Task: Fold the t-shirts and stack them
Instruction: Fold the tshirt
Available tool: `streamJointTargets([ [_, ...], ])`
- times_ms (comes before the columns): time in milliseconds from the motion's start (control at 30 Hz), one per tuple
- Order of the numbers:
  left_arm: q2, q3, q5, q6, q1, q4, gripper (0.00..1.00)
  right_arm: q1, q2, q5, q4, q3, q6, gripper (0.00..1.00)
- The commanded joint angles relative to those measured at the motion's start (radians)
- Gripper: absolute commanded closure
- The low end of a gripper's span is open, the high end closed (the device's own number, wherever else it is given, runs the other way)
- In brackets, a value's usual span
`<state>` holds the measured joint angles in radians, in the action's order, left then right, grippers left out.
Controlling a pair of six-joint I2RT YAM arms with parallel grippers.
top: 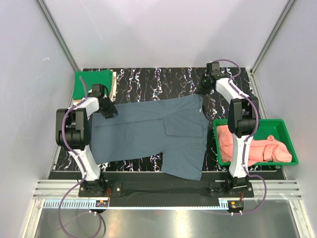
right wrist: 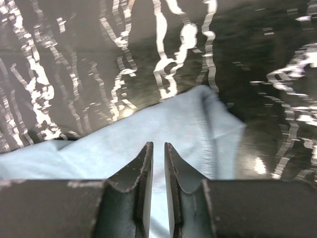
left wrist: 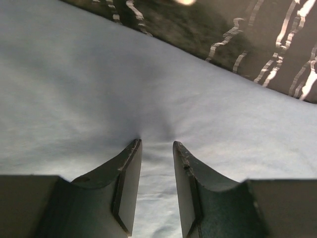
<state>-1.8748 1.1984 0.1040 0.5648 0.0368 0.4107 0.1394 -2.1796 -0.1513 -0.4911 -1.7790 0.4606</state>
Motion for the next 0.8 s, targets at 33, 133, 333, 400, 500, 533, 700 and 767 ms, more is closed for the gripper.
streamJointTargets([
  [33,0.034,-0.014,-0.061,-0.031,0.038,-0.015,0.63,0.02,0.04,-0.074,0.065,0.035,0.027,0.78],
  [133,0.02,-0.017,-0.067,-0.032,0.052,-0.015,0.63,0.02,0.008,-0.091,0.068,0.038,0.033,0.77],
  [333,0.009,-0.025,-0.073,-0.011,0.063,-0.016,0.63,0.017,-0.074,-0.013,0.071,0.006,0.041,0.77],
  [400,0.005,-0.031,-0.064,0.007,0.071,-0.018,0.63,0.014,-0.088,0.028,0.071,0.015,0.081,0.77],
  [500,0.011,-0.039,-0.076,0.035,0.083,-0.024,0.63,0.008,-0.097,0.091,0.074,0.036,0.136,0.77],
  [533,0.012,-0.04,-0.085,0.043,0.084,-0.024,0.63,0.005,-0.107,0.111,0.072,0.039,0.145,0.77],
  [700,0.016,-0.042,-0.069,0.105,0.095,-0.038,0.62,-0.004,-0.117,0.196,0.074,0.058,0.217,0.78],
  [767,0.013,-0.045,-0.056,0.128,0.098,-0.05,0.62,-0.014,-0.118,0.205,0.08,0.056,0.246,0.78],
])
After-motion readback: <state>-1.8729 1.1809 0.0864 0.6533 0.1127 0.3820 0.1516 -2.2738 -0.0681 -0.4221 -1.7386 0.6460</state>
